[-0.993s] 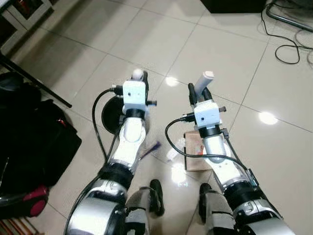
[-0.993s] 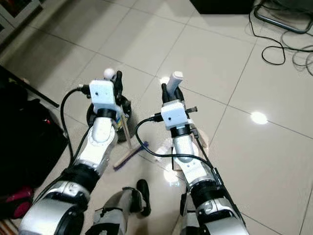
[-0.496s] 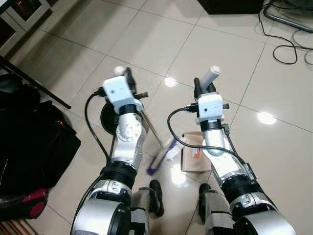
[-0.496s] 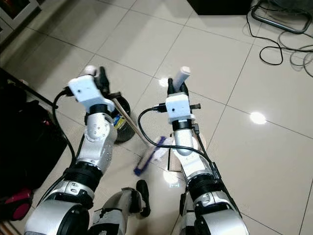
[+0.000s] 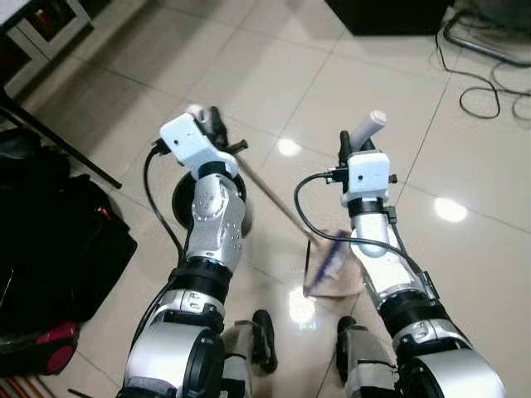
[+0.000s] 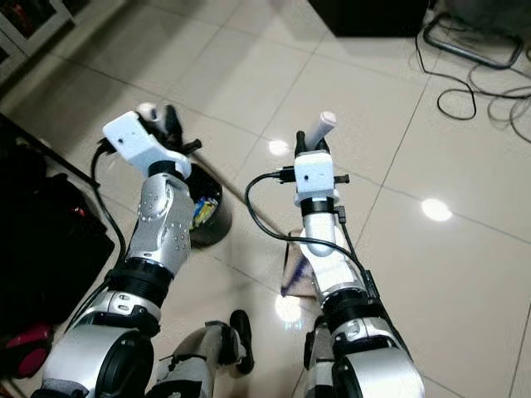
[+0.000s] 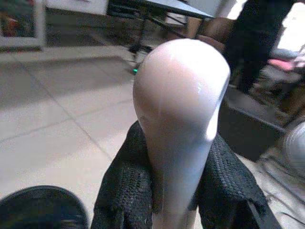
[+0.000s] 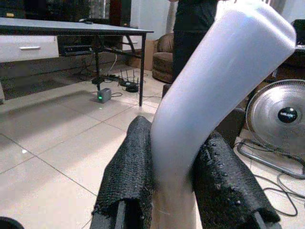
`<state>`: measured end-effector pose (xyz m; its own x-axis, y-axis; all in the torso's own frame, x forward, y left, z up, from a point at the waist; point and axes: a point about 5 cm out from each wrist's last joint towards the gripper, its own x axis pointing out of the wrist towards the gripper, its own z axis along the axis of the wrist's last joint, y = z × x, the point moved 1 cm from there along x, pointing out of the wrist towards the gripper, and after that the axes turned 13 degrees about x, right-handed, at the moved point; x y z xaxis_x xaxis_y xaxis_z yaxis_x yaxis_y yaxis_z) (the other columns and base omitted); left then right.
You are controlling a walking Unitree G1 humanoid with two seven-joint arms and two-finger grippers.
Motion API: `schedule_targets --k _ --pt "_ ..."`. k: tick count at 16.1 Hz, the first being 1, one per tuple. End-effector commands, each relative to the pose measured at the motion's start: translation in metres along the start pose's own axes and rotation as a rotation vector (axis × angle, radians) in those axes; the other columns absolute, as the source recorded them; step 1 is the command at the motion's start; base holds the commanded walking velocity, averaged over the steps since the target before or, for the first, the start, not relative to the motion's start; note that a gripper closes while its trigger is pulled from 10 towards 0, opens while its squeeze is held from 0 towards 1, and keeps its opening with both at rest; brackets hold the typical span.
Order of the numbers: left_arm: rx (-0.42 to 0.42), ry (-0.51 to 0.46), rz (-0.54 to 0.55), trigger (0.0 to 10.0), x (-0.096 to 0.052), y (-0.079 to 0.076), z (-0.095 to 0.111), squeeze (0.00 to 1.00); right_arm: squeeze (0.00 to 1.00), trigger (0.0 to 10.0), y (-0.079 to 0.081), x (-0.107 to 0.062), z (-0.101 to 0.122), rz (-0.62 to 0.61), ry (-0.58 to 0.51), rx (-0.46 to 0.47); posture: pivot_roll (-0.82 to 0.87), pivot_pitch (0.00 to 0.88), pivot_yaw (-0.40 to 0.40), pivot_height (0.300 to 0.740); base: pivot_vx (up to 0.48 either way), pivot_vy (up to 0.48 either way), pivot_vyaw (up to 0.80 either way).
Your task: Sweep floor
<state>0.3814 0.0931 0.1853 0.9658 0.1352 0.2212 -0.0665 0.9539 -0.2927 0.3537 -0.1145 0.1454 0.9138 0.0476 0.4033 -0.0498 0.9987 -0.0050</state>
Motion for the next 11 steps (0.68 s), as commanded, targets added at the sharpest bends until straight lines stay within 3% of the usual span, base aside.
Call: schedule_targets --k 1,2,3,4,7,9,11 --pt "-0.175 -0.031 -0.168 10.0 -0.007 -0.067 0.018 0.00 0.00 10.0 0.003 0.001 0.000 0.004 0.010 0.038 0.01 0.139 0.135 0.740 0.000 0.000 0.00" --pt "-0.153 -0.049 -0.197 10.0 -0.006 -0.067 0.022 0.00 0.00 10.0 0.002 0.002 0.001 0.006 0.007 0.037 0.01 0.132 0.133 0.740 0.000 0.000 0.00" --pt "-0.078 -0.089 -0.248 10.0 -0.001 -0.063 0.029 0.00 0.00 10.0 -0.002 0.004 0.002 0.006 0.005 0.039 0.02 0.122 0.127 0.740 0.000 0.000 0.00" --pt "0.057 -0.175 -0.344 10.0 0.003 -0.062 0.043 0.00 0.00 10.0 -0.008 0.005 0.003 -0.002 0.002 0.043 0.02 0.113 0.122 0.740 0.000 0.000 0.00" --pt "0.168 -0.329 -0.416 10.0 0.013 -0.042 0.088 0.00 0.00 10.0 -0.031 0.000 0.006 -0.089 -0.011 0.075 0.03 0.068 0.116 0.740 0.000 0.000 0.00" --pt "0.267 -0.342 -0.475 10.0 0.015 -0.024 0.108 0.00 0.00 10.0 -0.047 -0.010 0.010 -0.133 -0.028 0.100 0.04 0.032 0.118 0.740 0.000 0.000 0.00" --pt "0.335 -0.311 -0.512 10.0 0.013 -0.012 0.113 0.00 0.00 10.0 -0.057 -0.016 0.013 -0.142 -0.035 0.107 0.04 0.013 0.122 0.740 0.000 0.000 0.00"
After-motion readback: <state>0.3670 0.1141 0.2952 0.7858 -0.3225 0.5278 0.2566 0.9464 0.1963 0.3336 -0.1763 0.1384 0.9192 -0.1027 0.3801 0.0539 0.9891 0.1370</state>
